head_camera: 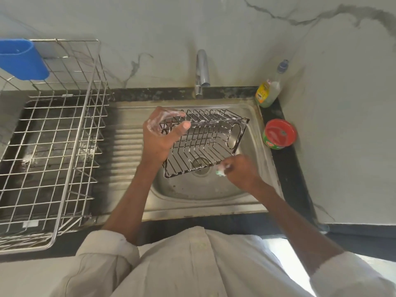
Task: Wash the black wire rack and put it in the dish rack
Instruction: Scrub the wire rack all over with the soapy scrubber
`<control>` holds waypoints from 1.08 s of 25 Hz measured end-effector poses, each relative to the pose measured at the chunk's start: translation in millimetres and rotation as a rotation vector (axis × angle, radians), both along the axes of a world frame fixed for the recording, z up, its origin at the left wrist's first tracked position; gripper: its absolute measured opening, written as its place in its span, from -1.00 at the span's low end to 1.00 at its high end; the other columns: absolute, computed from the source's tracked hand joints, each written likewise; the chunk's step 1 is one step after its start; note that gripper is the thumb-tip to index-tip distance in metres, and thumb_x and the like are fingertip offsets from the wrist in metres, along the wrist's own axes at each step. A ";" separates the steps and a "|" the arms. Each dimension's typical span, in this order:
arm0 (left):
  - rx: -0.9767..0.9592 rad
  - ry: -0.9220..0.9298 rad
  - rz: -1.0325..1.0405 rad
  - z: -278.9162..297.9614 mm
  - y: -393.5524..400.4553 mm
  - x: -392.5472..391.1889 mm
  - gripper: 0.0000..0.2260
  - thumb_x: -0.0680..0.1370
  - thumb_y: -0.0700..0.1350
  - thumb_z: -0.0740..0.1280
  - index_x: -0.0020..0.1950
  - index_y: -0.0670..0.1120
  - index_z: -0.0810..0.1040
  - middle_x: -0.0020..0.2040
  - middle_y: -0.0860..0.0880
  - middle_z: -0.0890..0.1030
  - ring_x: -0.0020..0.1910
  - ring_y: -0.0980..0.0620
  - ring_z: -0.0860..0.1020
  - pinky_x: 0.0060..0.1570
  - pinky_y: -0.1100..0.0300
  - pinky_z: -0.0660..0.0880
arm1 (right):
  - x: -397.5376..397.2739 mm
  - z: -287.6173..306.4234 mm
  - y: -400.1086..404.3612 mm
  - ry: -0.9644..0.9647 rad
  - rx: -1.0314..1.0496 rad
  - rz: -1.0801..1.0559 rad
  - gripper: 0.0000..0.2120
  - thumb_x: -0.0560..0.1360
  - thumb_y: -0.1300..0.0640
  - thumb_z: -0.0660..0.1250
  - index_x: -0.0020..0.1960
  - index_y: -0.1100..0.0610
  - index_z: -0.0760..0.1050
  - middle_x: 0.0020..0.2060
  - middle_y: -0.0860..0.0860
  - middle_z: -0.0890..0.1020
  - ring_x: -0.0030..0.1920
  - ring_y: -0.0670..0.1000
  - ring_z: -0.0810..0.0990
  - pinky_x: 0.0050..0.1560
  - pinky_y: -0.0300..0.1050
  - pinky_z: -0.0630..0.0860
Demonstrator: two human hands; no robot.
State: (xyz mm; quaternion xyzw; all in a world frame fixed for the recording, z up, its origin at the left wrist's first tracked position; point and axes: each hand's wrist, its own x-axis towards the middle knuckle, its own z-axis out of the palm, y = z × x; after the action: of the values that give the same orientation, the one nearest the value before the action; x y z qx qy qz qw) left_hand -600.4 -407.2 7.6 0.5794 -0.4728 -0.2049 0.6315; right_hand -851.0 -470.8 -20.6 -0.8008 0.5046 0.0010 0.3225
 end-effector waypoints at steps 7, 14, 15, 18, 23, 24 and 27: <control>-0.023 -0.007 -0.066 5.3 2.6 -4.9 -0.73 0.55 -0.12 0.56 0.11 -0.30 0.68 0.10 -0.25 0.71 0.18 -0.22 0.68 0.33 -0.16 0.55 | 61.4 -5.2 -15.9 -0.083 -0.166 0.072 -0.76 0.50 0.40 0.37 0.04 0.19 0.74 0.02 0.13 0.75 0.06 0.14 0.70 0.09 -0.19 0.51; -0.025 0.009 -0.035 1.1 8.1 -10.5 -0.75 0.55 -0.11 0.56 0.10 -0.27 0.70 0.09 -0.23 0.72 0.19 -0.23 0.68 0.32 -0.27 0.53 | 55.3 -3.9 -6.3 -0.149 -0.173 0.059 -0.72 0.47 0.41 0.39 0.03 0.13 0.75 0.04 0.05 0.76 0.02 0.05 0.72 0.10 -0.22 0.55; -0.021 0.015 -0.039 3.4 7.2 -12.5 -0.73 0.54 -0.11 0.56 0.10 -0.28 0.70 0.09 -0.23 0.72 0.18 -0.22 0.68 0.32 -0.25 0.54 | 61.9 -3.6 -6.0 -0.114 -0.190 0.118 -0.72 0.46 0.41 0.40 0.06 0.14 0.74 0.03 0.07 0.76 0.03 0.08 0.71 0.16 -0.18 0.56; -0.020 0.026 -0.037 2.0 9.6 -7.1 -0.71 0.54 -0.09 0.56 0.10 -0.30 0.69 0.08 -0.25 0.71 0.18 -0.22 0.68 0.33 -0.25 0.54 | 49.4 -5.8 2.1 -0.046 -0.157 0.294 -0.71 0.43 0.40 0.44 0.05 0.12 0.75 -0.01 0.06 0.77 0.03 0.08 0.71 0.26 -0.02 0.58; 0.013 0.138 0.001 -2.5 13.3 -6.4 -0.64 0.55 0.04 0.57 0.12 -0.24 0.70 0.13 -0.22 0.71 0.11 -0.37 0.68 0.19 -0.40 0.56 | 62.9 5.2 14.8 -0.164 -0.169 0.076 -0.72 0.47 0.41 0.39 0.03 0.13 0.76 0.02 0.06 0.76 0.03 0.06 0.73 0.22 -0.15 0.58; 0.020 0.150 0.007 -2.4 13.8 -5.0 -0.61 0.55 0.08 0.57 0.13 -0.23 0.70 0.14 -0.21 0.72 0.09 -0.39 0.69 0.17 -0.39 0.56 | 62.6 7.4 20.8 -0.147 -0.179 0.145 -0.71 0.47 0.41 0.40 0.03 0.12 0.75 0.03 0.06 0.76 0.05 0.07 0.71 0.25 -0.09 0.58; 0.013 0.143 0.034 -3.9 16.7 -1.3 -0.61 0.54 0.12 0.56 0.13 -0.18 0.71 0.13 -0.16 0.73 0.09 -0.38 0.70 0.15 -0.46 0.54 | 61.2 20.0 19.6 -0.058 -0.090 0.197 -0.71 0.50 0.39 0.41 0.11 0.10 0.73 0.12 0.04 0.73 0.10 0.02 0.66 0.26 -0.13 0.54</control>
State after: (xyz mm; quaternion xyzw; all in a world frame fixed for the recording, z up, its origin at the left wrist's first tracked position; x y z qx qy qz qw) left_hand -601.8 -390.5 3.7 0.5755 -0.4150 -0.2382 0.6632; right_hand -789.8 -451.2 -0.6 -0.8598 0.4135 -0.0133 0.2993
